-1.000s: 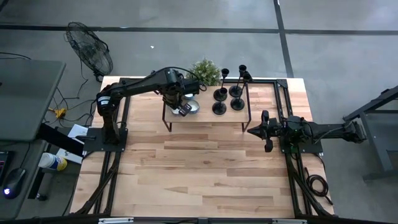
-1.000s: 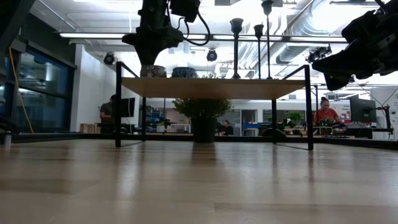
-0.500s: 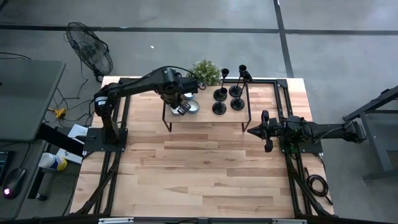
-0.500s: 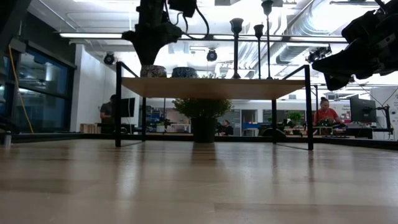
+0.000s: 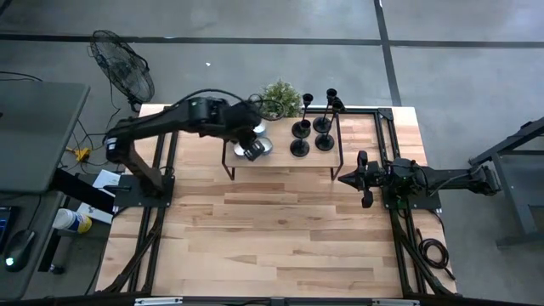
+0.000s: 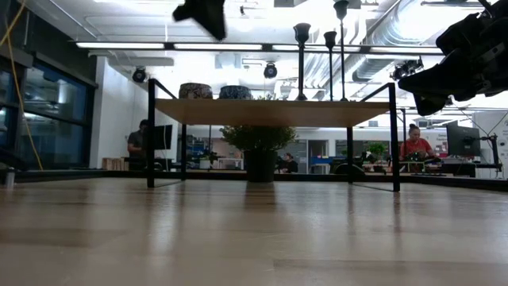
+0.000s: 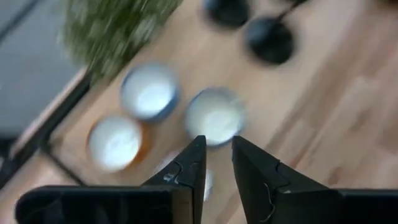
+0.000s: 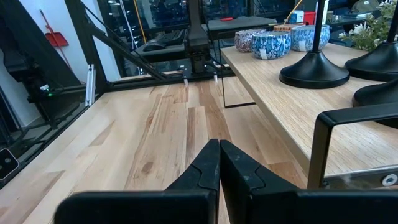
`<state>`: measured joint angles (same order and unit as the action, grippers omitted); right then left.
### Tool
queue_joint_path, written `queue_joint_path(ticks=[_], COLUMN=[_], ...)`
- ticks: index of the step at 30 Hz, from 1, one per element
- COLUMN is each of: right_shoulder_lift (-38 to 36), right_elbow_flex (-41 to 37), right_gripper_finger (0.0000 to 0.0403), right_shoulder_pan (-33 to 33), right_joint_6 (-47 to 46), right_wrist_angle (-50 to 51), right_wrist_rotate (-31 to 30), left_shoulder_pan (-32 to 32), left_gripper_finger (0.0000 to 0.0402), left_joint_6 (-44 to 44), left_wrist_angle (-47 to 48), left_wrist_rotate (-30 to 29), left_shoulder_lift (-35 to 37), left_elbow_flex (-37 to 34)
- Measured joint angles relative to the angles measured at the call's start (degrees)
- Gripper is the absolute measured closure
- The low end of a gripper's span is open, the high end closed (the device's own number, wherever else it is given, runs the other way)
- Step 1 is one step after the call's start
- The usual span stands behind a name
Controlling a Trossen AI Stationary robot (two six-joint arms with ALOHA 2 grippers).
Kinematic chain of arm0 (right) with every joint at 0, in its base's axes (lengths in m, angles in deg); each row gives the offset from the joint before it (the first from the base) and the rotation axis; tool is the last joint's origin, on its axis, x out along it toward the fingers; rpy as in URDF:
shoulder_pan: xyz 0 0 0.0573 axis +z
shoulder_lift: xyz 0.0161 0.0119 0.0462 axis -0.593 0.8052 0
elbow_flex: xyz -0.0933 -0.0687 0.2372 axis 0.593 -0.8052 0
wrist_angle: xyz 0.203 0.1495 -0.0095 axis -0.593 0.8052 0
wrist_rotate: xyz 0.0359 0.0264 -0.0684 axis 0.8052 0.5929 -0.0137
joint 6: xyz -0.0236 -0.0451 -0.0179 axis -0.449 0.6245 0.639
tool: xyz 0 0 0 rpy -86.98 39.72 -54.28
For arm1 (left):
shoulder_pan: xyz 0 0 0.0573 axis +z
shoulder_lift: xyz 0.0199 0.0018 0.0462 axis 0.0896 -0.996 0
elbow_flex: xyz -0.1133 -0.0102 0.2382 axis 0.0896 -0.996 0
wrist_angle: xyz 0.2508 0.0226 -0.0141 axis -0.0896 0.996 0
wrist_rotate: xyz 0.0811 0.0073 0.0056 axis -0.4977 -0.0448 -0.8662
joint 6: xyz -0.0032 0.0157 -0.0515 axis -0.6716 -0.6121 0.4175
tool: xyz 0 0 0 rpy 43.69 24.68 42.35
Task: Pick & Place candle stick holders
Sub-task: Return to Home Position
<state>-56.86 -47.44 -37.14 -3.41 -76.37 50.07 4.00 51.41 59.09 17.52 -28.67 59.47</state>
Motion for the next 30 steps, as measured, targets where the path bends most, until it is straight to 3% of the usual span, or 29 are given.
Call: queue_joint_path(ticks=[5,11,18,21,30], right_shoulder_lift=[0.01,0.01,0.01,-0.02,0.89], right_elbow_flex=[0.01,0.0,0.01,0.0,0.0], right_gripper_finger=[0.0402,0.0402,0.0402,0.0402,0.0402], right_shoulder_pan=[0.02,0.01,0.01,0.01,0.02], right_joint_6=[-0.02,-0.02,-0.01,-0.01,-0.01], right_wrist_angle=[0.0,0.0,-0.01,-0.01,-0.02], right_wrist_rotate=[-0.01,-0.02,0.0,0.01,-0.01], left_shoulder_pan=[-3.48,-4.06,-4.06,-4.04,-3.88], left_gripper_finger=[0.0328,0.0328,0.0328,0.0328,0.0328], left_joint_6=[-9.19,-15.06,-19.33,-21.35,-25.42], left_wrist_angle=[-6.63,-15.68,-37.8,-43.09,-59.56], left_wrist_rotate=[0.78,11.97,14.84,15.73,17.25], left_shoulder_lift=[1.87,2.55,9.92,14.62,36.68], left_elbow_flex=[0.04,-4.87,-21.71,-29.16,-55.12])
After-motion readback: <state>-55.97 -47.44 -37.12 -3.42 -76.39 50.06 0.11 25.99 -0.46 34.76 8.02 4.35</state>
